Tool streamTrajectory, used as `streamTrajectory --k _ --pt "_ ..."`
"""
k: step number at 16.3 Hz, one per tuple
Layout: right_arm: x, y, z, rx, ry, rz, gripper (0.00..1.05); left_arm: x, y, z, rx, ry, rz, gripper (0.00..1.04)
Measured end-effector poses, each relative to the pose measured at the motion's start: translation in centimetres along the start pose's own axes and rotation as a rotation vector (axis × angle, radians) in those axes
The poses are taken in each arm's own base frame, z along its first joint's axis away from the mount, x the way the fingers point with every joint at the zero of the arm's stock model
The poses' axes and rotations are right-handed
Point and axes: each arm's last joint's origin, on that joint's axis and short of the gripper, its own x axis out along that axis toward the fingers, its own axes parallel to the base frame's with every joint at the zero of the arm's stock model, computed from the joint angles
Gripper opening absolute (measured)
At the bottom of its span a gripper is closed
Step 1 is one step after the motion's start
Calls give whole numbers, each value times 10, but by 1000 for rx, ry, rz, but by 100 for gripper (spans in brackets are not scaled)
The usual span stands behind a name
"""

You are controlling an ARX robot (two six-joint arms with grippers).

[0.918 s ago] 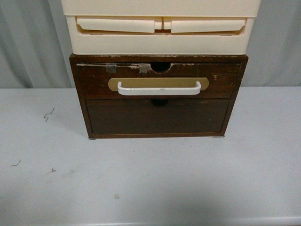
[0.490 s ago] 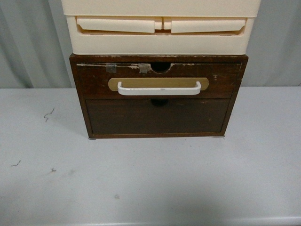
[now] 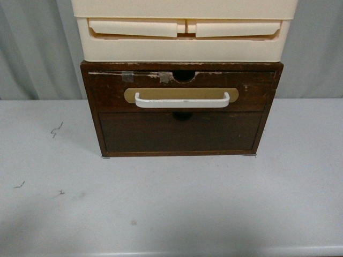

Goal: Open drawer

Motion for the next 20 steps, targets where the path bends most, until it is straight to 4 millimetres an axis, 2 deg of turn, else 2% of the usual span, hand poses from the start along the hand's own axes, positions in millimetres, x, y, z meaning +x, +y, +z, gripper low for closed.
streamTrajectory --k 2,3,5,8,10,13,14,20 --pt "12 -7 19 193 -18 75 98 19 -14 26 -161 2 -134 98" --pt "26 -5 22 310 12 176 98 31 -22 32 -234 21 -203 98" --pt "53 -4 26 466 46 288 98 61 -43 35 -377 84 -340 98" --pt "99 1 45 633 19 424 98 107 -82 47 -547 133 -527 98" --pt "135 11 51 705 -1 521 98 146 -97 41 -635 189 -561 98" --pt "182 26 50 775 3 614 98 189 -109 32 -740 225 -603 98" --pt "206 32 51 810 -2 633 98 209 -116 32 -788 218 -628 98" --pt "257 52 42 898 50 615 98 248 -116 24 -876 243 -594 98"
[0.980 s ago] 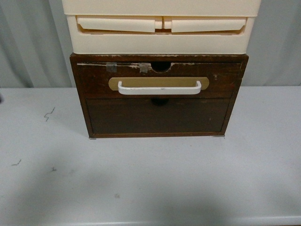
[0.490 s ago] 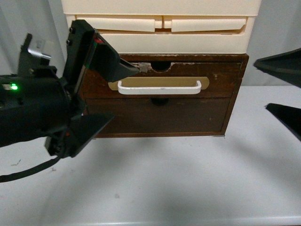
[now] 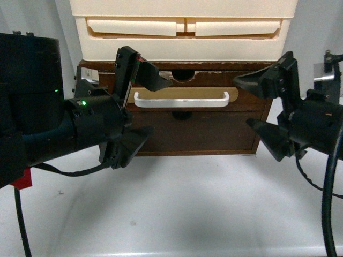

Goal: Open drawer

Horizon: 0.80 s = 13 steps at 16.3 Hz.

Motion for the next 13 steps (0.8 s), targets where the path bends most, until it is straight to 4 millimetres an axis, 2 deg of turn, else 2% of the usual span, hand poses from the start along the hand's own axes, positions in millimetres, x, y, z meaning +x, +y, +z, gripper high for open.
streamTrajectory --k 2,3,5,6,8,10,12,13 --pt "19 -5 -6 33 4 4 98 11 4 7 -12 -16 -5 98" --pt "34 -9 -13 64 -5 -4 98 19 10 13 -30 -21 -6 98" --pt "42 -7 -16 68 -3 4 98 20 12 17 -34 -31 -13 98" --pt "46 -4 -19 73 -4 15 98 20 12 18 -39 -36 -19 94" --pt "55 0 -22 85 -14 19 98 19 12 22 -53 -48 -35 69" --pt "60 0 -28 94 -9 4 79 19 14 22 -71 -54 -37 48" --pt "63 0 -31 96 -13 -6 53 17 17 21 -82 -55 -37 24" --pt "64 1 -32 93 -15 -1 44 17 18 20 -118 -54 -36 18"
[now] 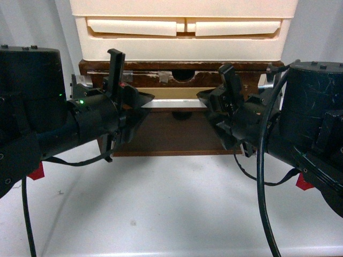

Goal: Open drawer

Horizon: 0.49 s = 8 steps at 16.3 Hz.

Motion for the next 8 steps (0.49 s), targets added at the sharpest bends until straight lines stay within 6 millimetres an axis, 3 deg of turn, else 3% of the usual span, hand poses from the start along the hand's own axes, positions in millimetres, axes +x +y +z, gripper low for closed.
streamTrajectory --k 2,3,6,8 --pt "3 3 0 13 0 3 25 -1 1 0 -54 -2 -1 15" --pt "3 3 0 64 7 3 21 -2 1 1 -65 -3 -2 14" --pt "-2 4 -6 134 21 15 18 -10 2 -3 -73 -3 -11 14" --pt "-21 9 -18 146 43 26 17 -33 1 -15 -74 17 -14 14"
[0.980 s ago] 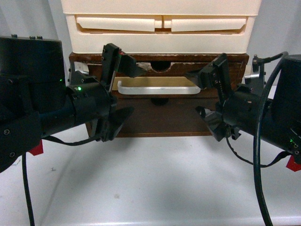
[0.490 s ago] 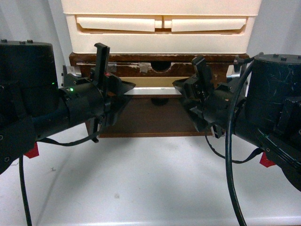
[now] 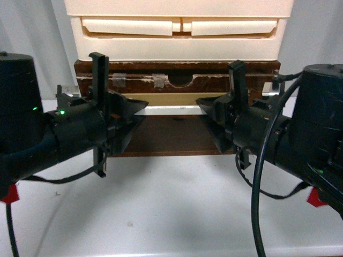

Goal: Open drawer

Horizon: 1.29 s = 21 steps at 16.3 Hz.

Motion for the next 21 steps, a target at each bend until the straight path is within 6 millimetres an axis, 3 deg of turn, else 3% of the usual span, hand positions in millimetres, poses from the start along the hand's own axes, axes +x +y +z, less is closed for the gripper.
streamTrajectory --k 7,9,11,12,14,16,17,18,19,21 --pt "-69 7 -47 47 40 -28 16 -69 3 -42 -3 62 14 13" --pt "-86 6 -56 -6 69 -36 27 -91 5 -54 29 102 15 23" --pt "-110 -5 -63 -50 100 -113 48 -122 7 -67 65 190 33 41" --pt "-112 -3 -63 -75 102 -104 57 -124 2 -66 87 193 11 50" --pt "-121 16 -60 -133 112 -33 71 -135 -18 -55 146 160 -50 66" --pt "-137 36 -52 -196 114 6 92 -155 -22 -43 184 91 19 84" --pt "-149 41 -54 -558 -252 -57 82 -169 -40 -52 588 -223 -47 84" --pt "-184 34 -35 -930 -544 -368 60 -189 -34 -39 915 -570 214 64" --pt "-192 41 -31 -1053 -574 -400 49 -197 -33 -36 1080 -619 321 53" --pt "-207 39 -30 -1210 -510 -440 28 -206 -32 -39 1279 -578 370 32"
